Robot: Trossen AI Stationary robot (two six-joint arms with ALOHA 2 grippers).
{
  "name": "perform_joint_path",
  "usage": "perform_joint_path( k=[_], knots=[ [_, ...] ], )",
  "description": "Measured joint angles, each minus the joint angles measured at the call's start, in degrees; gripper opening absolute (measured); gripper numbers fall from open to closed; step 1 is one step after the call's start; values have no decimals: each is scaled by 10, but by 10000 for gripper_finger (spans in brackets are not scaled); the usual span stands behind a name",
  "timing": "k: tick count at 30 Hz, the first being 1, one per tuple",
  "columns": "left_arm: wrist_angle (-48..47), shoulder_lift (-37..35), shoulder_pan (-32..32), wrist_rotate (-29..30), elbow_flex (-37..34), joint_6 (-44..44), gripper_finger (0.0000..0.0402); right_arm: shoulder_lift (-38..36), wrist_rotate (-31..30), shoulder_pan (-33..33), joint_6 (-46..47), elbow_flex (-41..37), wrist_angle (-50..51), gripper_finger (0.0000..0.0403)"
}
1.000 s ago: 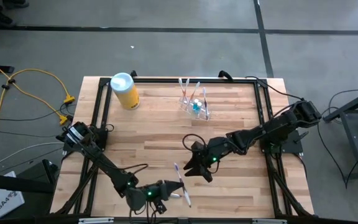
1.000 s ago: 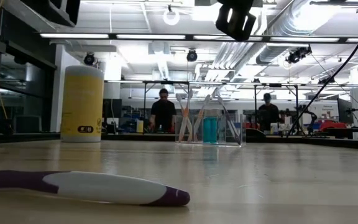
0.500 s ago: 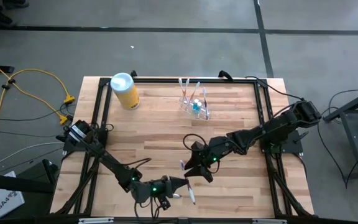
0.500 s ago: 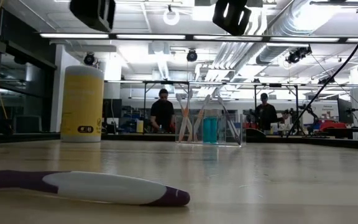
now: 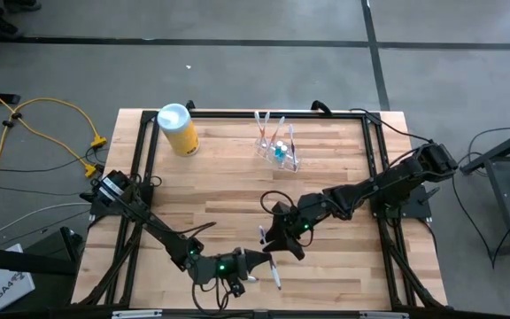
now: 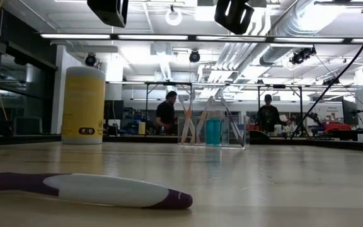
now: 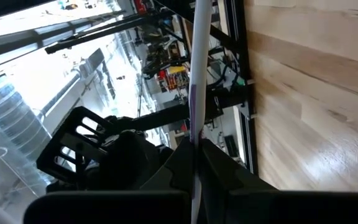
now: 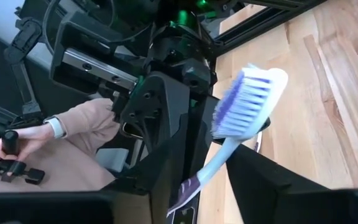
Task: Pick & Place toothbrushing station
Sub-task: Put the top purple toothbrush into the transparent organizer
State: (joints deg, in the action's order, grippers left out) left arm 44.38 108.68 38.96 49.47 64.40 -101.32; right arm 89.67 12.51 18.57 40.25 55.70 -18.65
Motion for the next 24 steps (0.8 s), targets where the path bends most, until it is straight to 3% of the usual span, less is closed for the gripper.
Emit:
perform_joint_path(
  k=[14,24],
  knots=[
    [-4,0,20,-3,0,3,6,0,1,0,-11,0,-7,16],
    [-5,0,18,-6,0,-15,5,0,-1,0,-14,0,-15,6]
  ],
)
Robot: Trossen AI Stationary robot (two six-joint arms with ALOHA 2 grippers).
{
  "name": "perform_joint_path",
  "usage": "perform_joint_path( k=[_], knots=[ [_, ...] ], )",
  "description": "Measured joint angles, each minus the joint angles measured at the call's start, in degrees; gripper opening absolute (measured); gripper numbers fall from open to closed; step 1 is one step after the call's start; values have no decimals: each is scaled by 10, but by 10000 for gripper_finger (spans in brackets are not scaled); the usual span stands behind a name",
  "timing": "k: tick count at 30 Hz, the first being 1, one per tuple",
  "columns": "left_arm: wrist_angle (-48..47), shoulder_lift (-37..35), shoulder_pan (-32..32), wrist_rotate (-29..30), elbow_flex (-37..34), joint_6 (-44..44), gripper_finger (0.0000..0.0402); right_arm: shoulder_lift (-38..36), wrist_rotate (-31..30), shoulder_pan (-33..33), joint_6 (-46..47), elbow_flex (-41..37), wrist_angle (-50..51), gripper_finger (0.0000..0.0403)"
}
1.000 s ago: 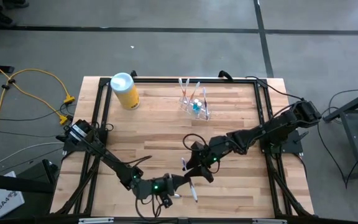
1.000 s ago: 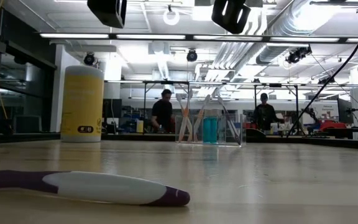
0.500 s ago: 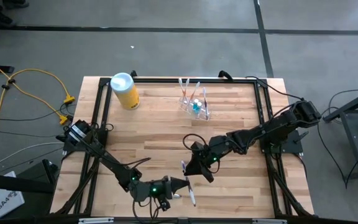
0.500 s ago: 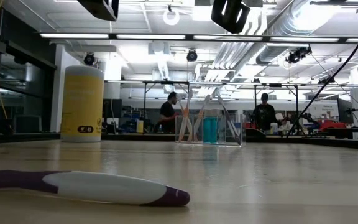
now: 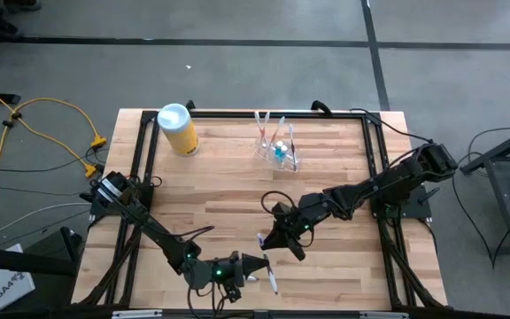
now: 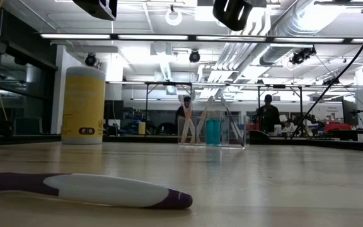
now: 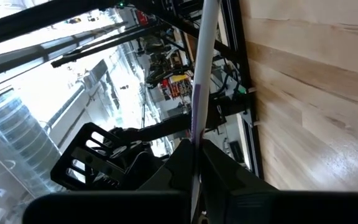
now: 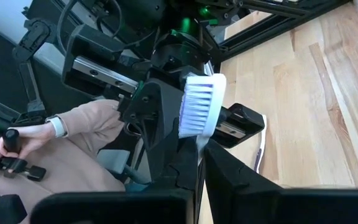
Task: Pick & Place toothbrushing station
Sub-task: Put the top purple toothbrush into the transparent organizer
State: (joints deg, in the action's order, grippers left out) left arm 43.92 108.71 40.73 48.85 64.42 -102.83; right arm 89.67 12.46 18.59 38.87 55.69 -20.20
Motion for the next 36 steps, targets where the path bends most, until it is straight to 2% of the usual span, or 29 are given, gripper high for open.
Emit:
perform_joint_path(
  k=[12,36],
  knots=[
    [2,0,-2,-8,0,-20,3,0,10,0,12,0,-13,49],
    [27,1,-22,-35,0,-43,2,0,10,1,14,0,-31,48]
  ],
)
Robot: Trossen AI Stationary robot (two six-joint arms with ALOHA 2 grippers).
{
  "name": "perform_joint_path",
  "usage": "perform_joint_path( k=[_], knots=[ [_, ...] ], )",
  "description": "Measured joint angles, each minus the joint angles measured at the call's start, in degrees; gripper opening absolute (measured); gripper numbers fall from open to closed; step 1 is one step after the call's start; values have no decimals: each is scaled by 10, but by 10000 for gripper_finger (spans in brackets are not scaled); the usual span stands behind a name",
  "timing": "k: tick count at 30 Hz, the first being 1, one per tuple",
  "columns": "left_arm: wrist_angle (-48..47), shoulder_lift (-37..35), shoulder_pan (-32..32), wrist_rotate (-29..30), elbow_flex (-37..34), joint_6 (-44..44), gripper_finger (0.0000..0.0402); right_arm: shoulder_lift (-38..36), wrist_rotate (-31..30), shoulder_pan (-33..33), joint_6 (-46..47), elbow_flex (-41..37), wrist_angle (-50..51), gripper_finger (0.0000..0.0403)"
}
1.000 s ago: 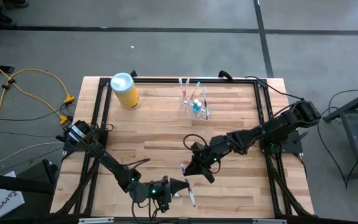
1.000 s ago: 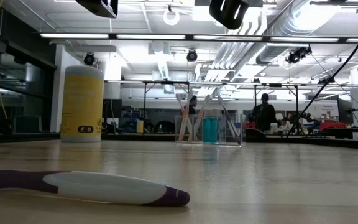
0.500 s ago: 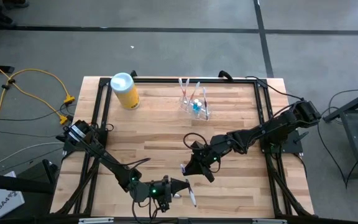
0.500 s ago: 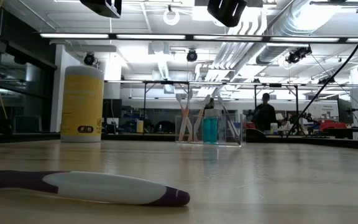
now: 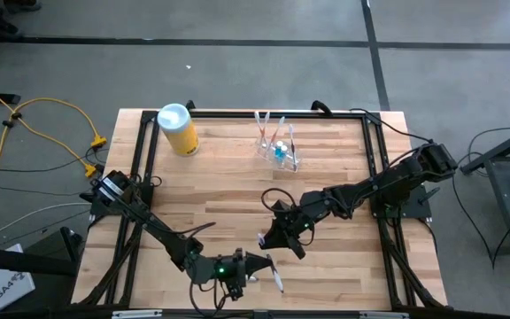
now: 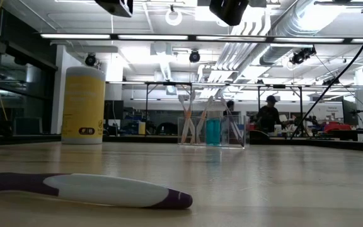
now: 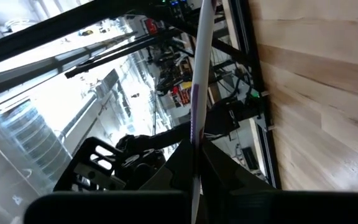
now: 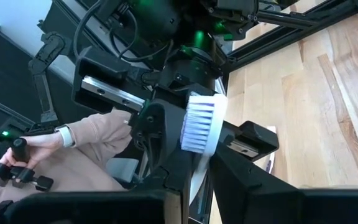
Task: Pick & Place toothbrushing station
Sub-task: Put the top purple toothbrush into the transparent organizer
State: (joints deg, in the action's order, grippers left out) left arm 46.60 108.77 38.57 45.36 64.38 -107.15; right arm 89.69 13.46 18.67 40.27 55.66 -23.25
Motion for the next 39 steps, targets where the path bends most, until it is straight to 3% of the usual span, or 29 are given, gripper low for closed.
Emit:
perform_joint_path(
  k=[21,26,39],
  knots=[
    [8,0,0,19,0,-9,2,0,-11,11,4,1,20,47],
    [6,0,0,19,0,-13,3,0,-10,11,-2,1,20,13],
    [8,0,6,17,0,16,23,0,-7,12,-10,1,18,8]
  ],
)
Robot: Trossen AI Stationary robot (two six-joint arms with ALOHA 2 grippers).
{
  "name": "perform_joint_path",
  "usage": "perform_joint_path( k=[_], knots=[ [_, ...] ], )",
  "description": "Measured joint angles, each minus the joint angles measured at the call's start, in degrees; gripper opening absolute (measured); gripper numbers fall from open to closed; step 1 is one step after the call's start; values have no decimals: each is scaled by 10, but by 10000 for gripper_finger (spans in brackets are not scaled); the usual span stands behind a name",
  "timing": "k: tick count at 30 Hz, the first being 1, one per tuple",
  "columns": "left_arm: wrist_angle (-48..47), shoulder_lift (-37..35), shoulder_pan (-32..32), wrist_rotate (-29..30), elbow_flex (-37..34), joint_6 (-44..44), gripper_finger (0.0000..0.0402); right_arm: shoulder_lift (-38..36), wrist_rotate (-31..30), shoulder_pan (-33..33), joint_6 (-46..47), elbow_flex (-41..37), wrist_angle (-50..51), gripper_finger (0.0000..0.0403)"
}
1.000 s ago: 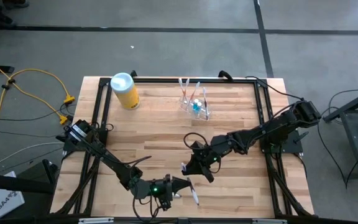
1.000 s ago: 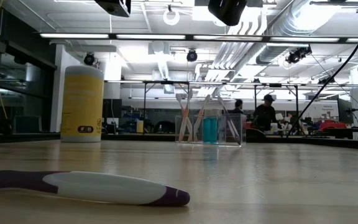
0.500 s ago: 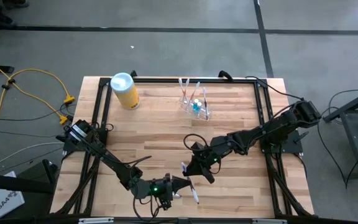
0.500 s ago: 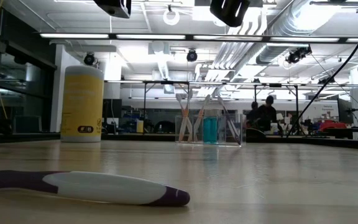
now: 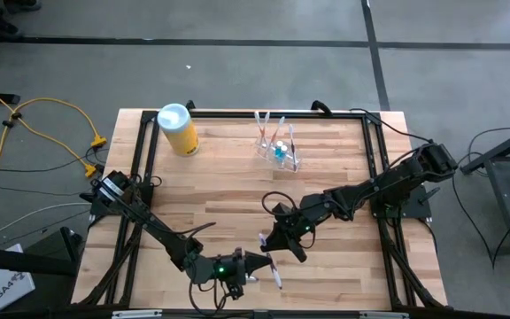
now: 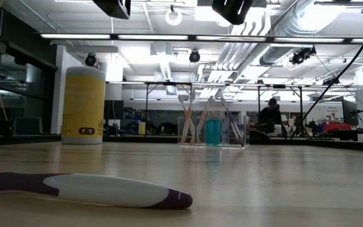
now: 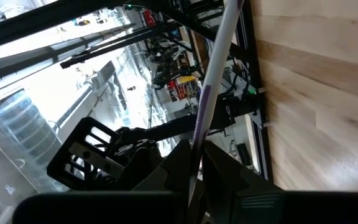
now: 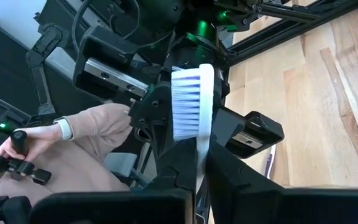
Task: Pick & Place toothbrushing station
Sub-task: Put the top purple toothbrush into the transparent organizer
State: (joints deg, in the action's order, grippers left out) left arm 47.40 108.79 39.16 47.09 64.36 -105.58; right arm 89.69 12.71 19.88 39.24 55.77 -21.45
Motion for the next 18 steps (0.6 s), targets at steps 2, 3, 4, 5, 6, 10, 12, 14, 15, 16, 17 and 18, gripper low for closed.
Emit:
perform_joint_path(
  k=[2,3,4,5,6,10,12,14,15,16,17,18],
  knots=[
    [0,0,1,0,0,10,24,0,-1,0,0,0,1,8],
    [0,0,2,3,0,15,24,0,-1,0,0,0,1,8],
    [0,0,3,7,0,19,25,0,-2,0,0,0,1,8],
    [0,0,3,13,0,20,25,0,-4,0,1,0,1,8],
    [-1,0,3,19,0,22,25,0,-5,0,1,0,1,8],
    [-19,0,7,34,0,39,26,0,-9,0,9,0,4,8],
    [-28,0,11,35,0,40,26,0,-9,0,12,0,10,7],
    [-35,0,15,35,0,41,26,0,-8,0,13,0,17,7],
    [-37,0,18,34,0,41,26,0,-8,0,15,0,19,7],
    [-37,0,19,33,0,41,26,0,-7,0,15,0,19,7],
    [-37,0,21,32,0,41,26,0,-6,1,16,0,18,7],
    [-37,0,21,32,0,42,26,0,-4,1,16,0,19,7]
  ],
)
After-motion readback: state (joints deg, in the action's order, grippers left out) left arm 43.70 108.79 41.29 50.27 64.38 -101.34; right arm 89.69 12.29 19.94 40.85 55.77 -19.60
